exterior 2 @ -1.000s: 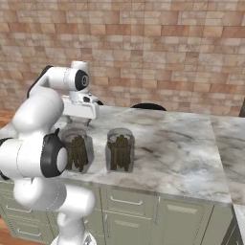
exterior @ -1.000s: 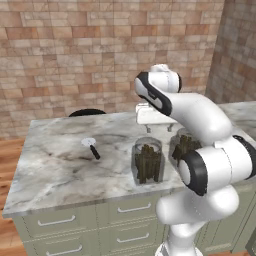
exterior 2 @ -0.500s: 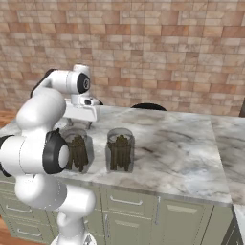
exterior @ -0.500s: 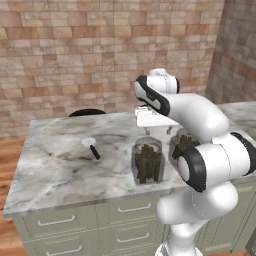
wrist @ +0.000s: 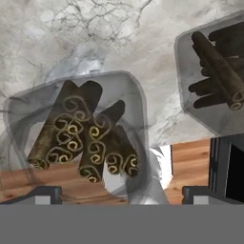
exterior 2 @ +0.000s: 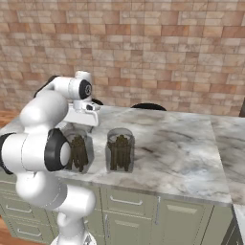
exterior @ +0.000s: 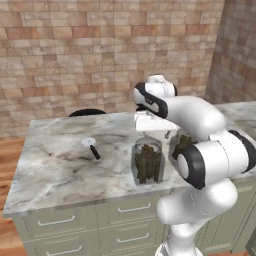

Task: Pick the jar and jar from the dining table and place them in the open cabinet. Close the cabinet after placing the objects.

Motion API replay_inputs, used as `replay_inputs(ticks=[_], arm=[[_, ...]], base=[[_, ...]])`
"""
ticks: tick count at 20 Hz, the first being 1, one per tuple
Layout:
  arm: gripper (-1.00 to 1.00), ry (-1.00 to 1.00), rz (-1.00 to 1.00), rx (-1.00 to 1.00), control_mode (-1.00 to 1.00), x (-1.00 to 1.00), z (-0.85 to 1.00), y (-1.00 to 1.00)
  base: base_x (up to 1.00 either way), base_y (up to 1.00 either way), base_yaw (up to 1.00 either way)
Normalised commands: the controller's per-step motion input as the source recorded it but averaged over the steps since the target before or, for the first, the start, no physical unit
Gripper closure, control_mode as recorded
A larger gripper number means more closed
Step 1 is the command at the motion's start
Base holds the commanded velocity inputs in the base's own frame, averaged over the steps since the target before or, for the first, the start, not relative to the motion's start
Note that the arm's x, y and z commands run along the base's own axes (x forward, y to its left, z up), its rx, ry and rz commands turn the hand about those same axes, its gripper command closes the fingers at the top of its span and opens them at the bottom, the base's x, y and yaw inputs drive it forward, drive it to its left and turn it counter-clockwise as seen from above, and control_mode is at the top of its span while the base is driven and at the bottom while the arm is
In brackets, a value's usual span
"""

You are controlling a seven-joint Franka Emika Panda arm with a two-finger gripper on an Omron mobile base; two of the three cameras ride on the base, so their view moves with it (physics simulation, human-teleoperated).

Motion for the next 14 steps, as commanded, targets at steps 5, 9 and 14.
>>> replay_inputs(ticks=[5, 9, 14], arm=[[-1.00, 0.00, 0.00, 0.01, -1.00, 0.19, -0.46, 0.00], [-1.00, 0.00, 0.00, 0.00, -1.00, 0.17, -0.55, 0.00], [1.00, 0.00, 0.00, 0.00, -1.00, 0.12, -0.55, 0.00]], base=[[0.00, 0.00, 0.00], [0.00, 0.00, 0.00], [0.00, 0.00, 0.00]])
